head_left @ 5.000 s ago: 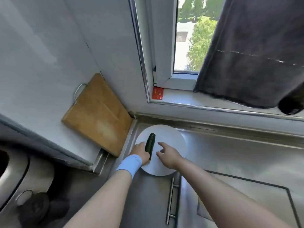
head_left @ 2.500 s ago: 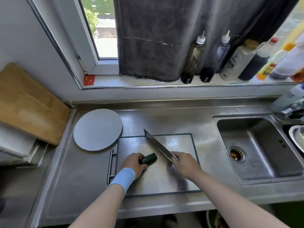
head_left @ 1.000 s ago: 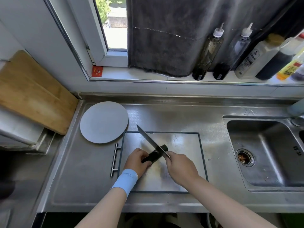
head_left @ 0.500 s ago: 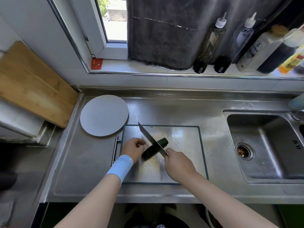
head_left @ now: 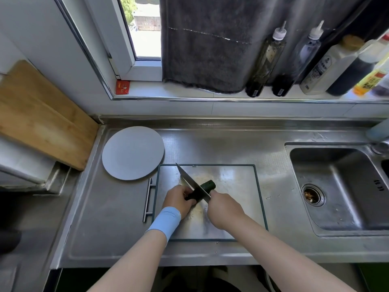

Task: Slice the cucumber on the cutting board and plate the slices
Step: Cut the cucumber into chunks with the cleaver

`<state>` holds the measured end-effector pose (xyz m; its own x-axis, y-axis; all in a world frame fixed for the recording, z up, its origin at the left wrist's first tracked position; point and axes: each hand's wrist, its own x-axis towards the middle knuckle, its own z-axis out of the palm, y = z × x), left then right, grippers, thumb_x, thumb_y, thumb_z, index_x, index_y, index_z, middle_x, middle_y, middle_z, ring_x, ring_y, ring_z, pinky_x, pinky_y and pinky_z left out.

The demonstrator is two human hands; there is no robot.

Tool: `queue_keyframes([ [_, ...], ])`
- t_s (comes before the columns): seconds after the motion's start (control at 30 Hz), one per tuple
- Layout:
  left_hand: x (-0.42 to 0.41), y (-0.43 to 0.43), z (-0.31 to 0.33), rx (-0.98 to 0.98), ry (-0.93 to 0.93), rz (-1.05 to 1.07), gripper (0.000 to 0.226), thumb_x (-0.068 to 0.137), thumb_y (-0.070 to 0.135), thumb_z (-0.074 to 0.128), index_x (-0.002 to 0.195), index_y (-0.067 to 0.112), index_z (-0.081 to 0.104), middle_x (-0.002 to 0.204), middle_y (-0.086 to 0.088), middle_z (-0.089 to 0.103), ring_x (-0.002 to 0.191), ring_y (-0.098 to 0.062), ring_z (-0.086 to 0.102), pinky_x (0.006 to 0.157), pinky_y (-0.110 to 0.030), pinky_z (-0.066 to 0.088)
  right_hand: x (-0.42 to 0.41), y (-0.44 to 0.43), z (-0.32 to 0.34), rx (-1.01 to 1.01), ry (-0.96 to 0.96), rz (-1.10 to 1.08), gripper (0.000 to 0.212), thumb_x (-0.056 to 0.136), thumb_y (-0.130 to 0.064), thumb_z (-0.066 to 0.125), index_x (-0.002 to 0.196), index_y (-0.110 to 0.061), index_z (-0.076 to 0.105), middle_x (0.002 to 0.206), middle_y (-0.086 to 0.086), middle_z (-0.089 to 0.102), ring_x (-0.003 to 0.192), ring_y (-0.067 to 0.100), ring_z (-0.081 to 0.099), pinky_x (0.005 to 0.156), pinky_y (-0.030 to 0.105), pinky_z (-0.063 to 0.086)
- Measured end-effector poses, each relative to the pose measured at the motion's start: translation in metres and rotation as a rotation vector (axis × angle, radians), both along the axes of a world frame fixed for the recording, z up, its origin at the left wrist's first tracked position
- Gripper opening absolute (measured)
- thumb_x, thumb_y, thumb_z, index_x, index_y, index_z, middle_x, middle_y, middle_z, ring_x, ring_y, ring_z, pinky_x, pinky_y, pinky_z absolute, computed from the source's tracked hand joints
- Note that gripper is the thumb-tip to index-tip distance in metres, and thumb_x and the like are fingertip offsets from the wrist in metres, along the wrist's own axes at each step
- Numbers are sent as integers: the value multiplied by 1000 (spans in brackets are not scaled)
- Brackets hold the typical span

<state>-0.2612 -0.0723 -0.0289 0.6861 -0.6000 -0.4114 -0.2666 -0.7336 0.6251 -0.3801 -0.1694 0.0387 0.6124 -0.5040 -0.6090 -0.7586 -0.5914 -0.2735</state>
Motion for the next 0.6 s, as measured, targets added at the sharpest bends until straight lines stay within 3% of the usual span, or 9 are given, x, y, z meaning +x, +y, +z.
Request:
queue_keyframes([
  [0.17,4,2,-3,-32,33,7,29,74,20,74,102,24,68,100,6,66,89,-12,61,86,-25,48,-9,0,-20,13,-66,-27,6,96,-14,38,92,-17,41,74,0,47,63,19,45,50,31,30],
  [0.6,6,-3,0,-9,35,4,33,73,22,75,105,24,68,100,6,67,87,-9,61,83,-21,47,1,-4,-43,56,-179,-92,13,101,-27,38,90,-20,41,70,-3,48,61,19,47,52,32,34],
])
